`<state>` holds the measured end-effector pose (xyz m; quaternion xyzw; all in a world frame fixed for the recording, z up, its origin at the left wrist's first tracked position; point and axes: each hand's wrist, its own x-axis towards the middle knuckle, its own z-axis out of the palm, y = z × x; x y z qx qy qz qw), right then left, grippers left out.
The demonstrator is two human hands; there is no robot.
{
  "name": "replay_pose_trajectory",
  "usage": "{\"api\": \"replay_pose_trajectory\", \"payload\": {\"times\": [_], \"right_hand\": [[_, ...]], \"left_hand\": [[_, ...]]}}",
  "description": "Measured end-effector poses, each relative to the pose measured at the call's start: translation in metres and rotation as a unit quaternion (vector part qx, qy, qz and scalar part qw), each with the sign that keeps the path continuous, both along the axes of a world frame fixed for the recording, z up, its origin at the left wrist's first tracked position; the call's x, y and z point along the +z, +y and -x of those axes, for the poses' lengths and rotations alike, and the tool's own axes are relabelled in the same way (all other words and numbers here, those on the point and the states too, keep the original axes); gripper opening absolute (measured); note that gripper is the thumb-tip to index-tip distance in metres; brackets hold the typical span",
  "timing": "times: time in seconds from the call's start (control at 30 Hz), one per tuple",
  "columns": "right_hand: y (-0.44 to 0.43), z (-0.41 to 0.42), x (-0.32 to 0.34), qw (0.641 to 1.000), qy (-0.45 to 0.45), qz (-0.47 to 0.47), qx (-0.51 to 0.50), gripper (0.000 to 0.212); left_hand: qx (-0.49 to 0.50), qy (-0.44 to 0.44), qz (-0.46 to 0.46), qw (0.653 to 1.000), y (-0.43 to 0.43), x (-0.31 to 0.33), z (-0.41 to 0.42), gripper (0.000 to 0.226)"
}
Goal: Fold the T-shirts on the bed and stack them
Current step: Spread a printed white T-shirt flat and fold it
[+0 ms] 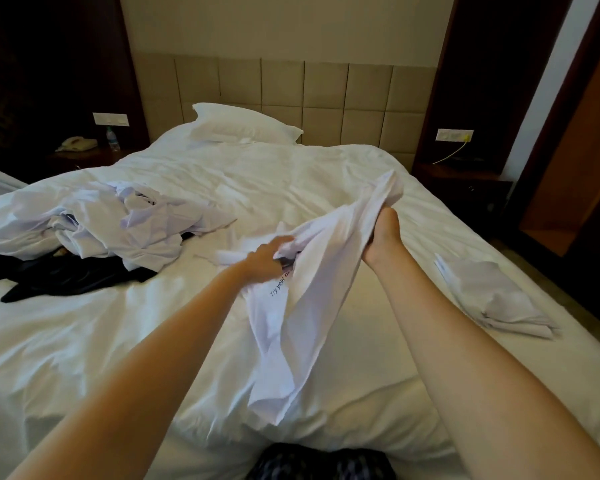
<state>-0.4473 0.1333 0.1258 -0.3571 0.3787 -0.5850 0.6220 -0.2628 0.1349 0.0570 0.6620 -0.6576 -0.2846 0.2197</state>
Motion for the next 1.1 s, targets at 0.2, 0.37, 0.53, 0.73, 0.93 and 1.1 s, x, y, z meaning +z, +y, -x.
{"api": "replay_pose_trajectory", "payload": {"times": [0.2,0.37,0.53,0.73,0.93,1.1], "right_hand": [[0.007,0.018,0.012,0.992,0.115,0.034,0.023,0.037],[-0.005,0.036,0.009,0.980,0.200,-0.020,-0.007,0.029],[-0.023,0.046,-0.004,0.903,0.392,-0.117,-0.132,0.046],[-0.029,0.029,0.013,0.878,0.464,0.058,-0.098,0.047],[-0.012,0.001,0.023,0.904,0.402,0.117,0.081,0.044],[-0.022,0.015,0.000,0.903,0.421,0.030,-0.082,0.027]], "left_hand": [[0.087,-0.010,0.075,0.993,-0.023,-0.021,0.006,0.065],[0.128,-0.180,0.088,0.971,-0.024,-0.007,0.002,0.016],[0.170,-0.059,0.196,0.964,-0.036,0.040,-0.007,0.029],[0.082,-0.022,0.248,0.965,-0.043,0.119,0.030,0.038],[0.022,0.163,0.115,0.980,-0.026,0.125,0.066,0.015],[-0.077,0.231,-0.020,0.970,-0.013,0.094,0.059,0.012]]}}
